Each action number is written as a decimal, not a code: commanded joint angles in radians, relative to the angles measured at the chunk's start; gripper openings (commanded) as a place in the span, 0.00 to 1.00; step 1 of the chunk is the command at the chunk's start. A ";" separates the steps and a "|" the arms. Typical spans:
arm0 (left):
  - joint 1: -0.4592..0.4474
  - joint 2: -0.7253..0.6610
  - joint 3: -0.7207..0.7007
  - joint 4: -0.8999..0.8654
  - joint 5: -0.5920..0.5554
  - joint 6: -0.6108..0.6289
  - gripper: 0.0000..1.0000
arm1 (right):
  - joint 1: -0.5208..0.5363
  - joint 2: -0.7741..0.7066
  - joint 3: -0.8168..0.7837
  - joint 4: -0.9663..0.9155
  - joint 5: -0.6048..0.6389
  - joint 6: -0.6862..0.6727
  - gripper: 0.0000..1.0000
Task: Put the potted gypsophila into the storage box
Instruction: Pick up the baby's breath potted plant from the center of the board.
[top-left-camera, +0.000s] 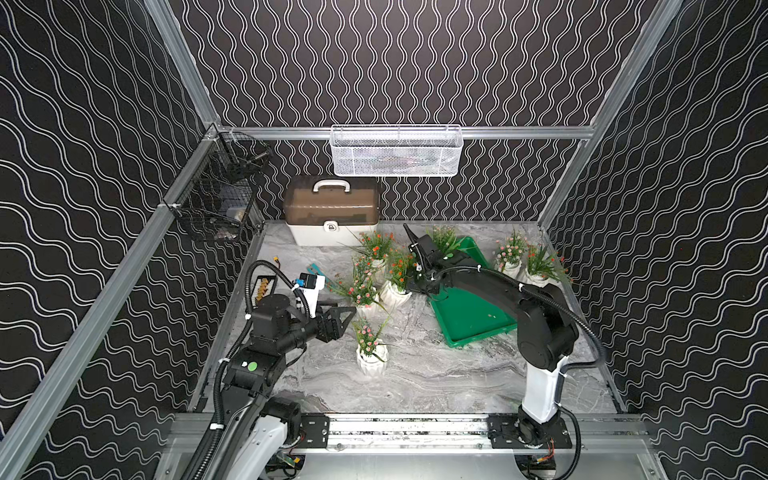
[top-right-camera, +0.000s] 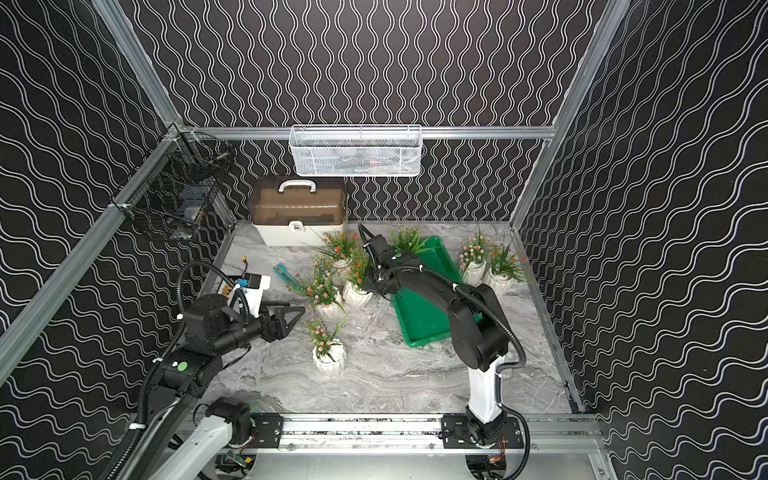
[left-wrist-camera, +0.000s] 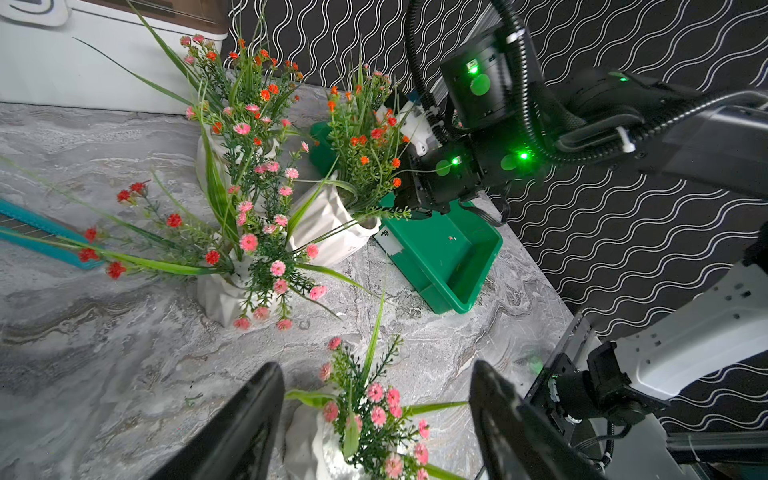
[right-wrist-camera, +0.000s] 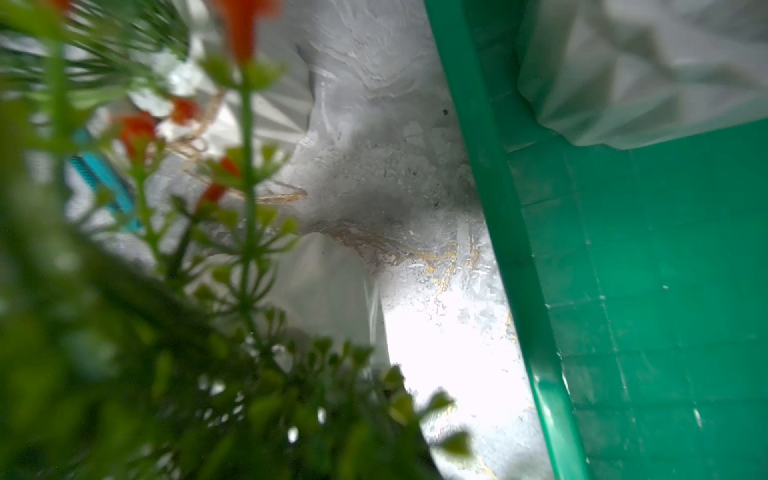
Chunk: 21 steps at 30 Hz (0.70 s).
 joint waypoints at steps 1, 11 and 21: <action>0.003 0.000 0.010 0.010 0.007 0.013 0.74 | 0.003 -0.048 -0.008 0.017 -0.007 0.002 0.07; 0.004 0.002 0.012 0.017 0.015 0.009 0.74 | 0.003 -0.199 -0.044 -0.008 0.039 -0.017 0.08; 0.005 0.003 0.005 0.027 0.034 0.003 0.74 | -0.002 -0.312 -0.023 -0.104 0.135 -0.078 0.09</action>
